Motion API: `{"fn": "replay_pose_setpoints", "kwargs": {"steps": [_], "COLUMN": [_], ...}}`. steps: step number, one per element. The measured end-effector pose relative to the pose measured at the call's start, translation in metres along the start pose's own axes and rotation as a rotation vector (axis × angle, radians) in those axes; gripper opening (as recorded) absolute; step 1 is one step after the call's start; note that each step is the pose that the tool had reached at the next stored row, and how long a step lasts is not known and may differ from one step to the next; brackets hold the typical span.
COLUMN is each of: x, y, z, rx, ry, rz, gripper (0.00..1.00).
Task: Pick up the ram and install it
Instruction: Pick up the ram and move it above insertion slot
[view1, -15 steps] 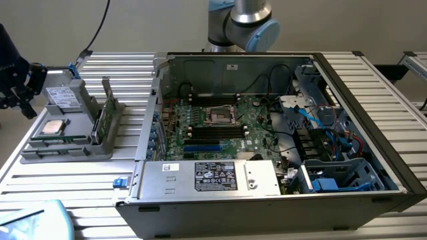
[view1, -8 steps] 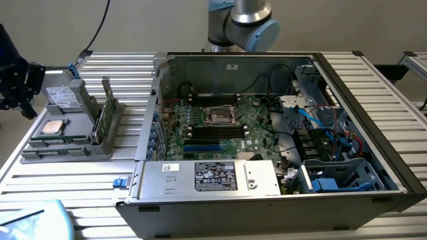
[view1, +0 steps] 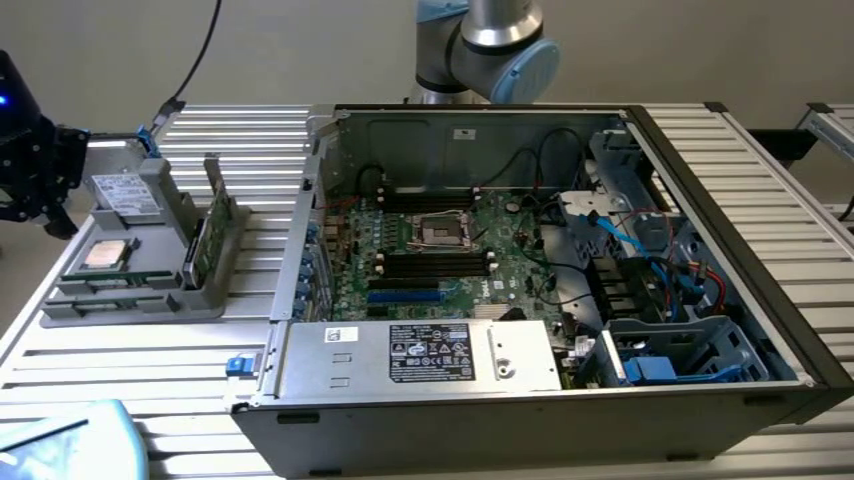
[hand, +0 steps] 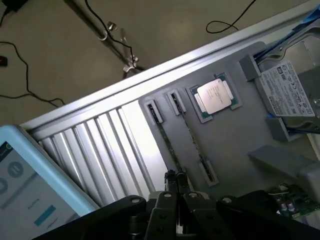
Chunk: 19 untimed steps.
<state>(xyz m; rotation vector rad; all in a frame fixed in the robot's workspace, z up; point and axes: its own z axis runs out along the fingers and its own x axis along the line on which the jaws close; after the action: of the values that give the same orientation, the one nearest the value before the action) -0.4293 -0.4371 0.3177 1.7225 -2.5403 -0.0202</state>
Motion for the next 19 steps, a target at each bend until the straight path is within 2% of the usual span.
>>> {"fn": "replay_pose_setpoints", "kwargs": {"steps": [5,9,19], "x": [0.0,0.0,-0.001], "y": [-0.0001,-0.0003,-0.0006], "z": [0.0027,0.005,0.0114], "rx": [0.0003,-0.0004,-0.0054], "ry": [-0.0067,-0.0149,-0.0466], "rz": [-0.092,-0.164,-0.349], "gripper": [0.1,0.1,0.1]}}
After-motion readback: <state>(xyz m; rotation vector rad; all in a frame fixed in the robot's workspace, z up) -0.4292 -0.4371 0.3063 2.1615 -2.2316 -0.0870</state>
